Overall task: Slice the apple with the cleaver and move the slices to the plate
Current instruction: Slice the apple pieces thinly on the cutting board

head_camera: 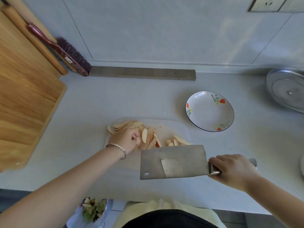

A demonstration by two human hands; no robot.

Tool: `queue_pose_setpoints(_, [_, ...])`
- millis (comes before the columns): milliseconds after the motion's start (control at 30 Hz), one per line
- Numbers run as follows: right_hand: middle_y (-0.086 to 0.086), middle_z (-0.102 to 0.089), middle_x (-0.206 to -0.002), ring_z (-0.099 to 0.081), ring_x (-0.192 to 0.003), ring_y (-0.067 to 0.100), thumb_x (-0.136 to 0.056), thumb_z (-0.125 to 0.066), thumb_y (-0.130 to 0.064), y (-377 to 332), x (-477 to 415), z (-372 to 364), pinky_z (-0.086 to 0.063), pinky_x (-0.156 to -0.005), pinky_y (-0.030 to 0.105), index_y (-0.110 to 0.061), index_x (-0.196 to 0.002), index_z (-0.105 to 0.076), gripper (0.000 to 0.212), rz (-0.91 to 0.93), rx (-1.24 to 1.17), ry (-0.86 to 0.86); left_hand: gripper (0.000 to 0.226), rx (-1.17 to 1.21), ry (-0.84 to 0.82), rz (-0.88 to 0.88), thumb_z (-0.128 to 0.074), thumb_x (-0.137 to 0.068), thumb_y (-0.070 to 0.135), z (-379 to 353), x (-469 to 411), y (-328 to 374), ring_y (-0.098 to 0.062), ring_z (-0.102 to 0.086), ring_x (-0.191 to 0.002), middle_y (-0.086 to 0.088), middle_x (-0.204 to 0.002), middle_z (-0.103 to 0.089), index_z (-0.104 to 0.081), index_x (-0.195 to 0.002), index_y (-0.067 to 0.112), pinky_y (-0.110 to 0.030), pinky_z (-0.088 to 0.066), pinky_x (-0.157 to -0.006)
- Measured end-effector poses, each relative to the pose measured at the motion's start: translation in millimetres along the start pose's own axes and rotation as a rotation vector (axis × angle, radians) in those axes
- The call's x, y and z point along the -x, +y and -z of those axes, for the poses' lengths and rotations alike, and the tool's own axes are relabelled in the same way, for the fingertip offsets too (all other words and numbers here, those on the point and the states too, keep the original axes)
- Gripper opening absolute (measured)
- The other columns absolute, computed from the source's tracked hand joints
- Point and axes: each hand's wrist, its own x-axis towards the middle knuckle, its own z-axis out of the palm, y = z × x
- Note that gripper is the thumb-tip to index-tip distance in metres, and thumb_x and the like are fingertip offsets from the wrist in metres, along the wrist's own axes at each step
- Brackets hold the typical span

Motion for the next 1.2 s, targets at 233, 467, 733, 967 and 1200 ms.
queue_pose_setpoints(233, [-0.007, -0.044, -0.052, -0.043, -0.051, 0.012, -0.08, -0.065, -0.05, -24, -26, 14, -0.028, -0.044, 0.017, -0.025, -0.064, -0.048, 0.034, -0.663, -0.427, -0.385, 0.031, -0.376, -0.049, 0.039, -0.041, -0.086, 0.007, 2, 19, -38, -0.023, -0.053, -0.112, 0.003, -0.128, -0.048, -0.055, -0.11, 0.021, -0.032, -0.044, -0.084])
queue_pose_setpoints(467, [0.007, -0.039, -0.05, -0.033, -0.041, 0.018, -0.085, -0.044, -0.057, -38, -39, 21, -0.032, -0.041, 0.022, -0.004, -0.07, -0.05, 0.055, -1.031, -1.439, -0.477, 0.022, 0.216, 0.313, 0.043, -0.054, -0.083, 0.005, -19, 26, -14, -0.022, -0.059, -0.088, -0.003, -0.111, -0.063, -0.067, -0.098, 0.014, -0.028, -0.045, -0.079])
queue_pose_setpoints(733, [0.009, -0.054, -0.047, -0.05, -0.033, 0.018, -0.095, -0.047, -0.035, -34, 5, -8, -0.045, -0.04, 0.024, 0.005, -0.083, -0.063, 0.046, -1.163, -1.12, -0.187, 0.032, 0.085, 0.383, -0.241, -0.067, -0.059, -0.015, -58, 16, -3, -0.037, -0.065, -0.099, -0.019, -0.106, -0.065, -0.069, -0.086, 0.003, -0.042, -0.053, -0.08])
queue_pose_setpoints(967, [0.011, -0.053, -0.046, -0.052, -0.033, 0.022, -0.098, -0.046, -0.026, -39, 22, -37, -0.045, -0.037, 0.027, 0.003, -0.08, -0.054, 0.035, -1.265, -1.2, 0.009, 0.052, 0.012, 0.4, -0.266, -0.072, -0.057, -0.011, -68, 10, -8, -0.04, -0.06, -0.109, -0.023, -0.124, -0.057, -0.064, -0.106, 0.003, -0.05, -0.051, -0.086])
queue_pose_setpoints(1200, [0.009, -0.05, -0.042, -0.048, -0.032, 0.02, -0.099, -0.043, -0.018, -40, 25, -47, -0.041, -0.04, 0.029, 0.001, -0.072, -0.053, 0.035, -1.196, -1.097, 0.043, 0.049, 0.004, 0.409, -0.302, -0.071, -0.065, -0.006, -66, 5, -14, -0.031, -0.051, -0.117, -0.018, -0.129, -0.054, -0.061, -0.112, 0.005, -0.048, -0.048, -0.09])
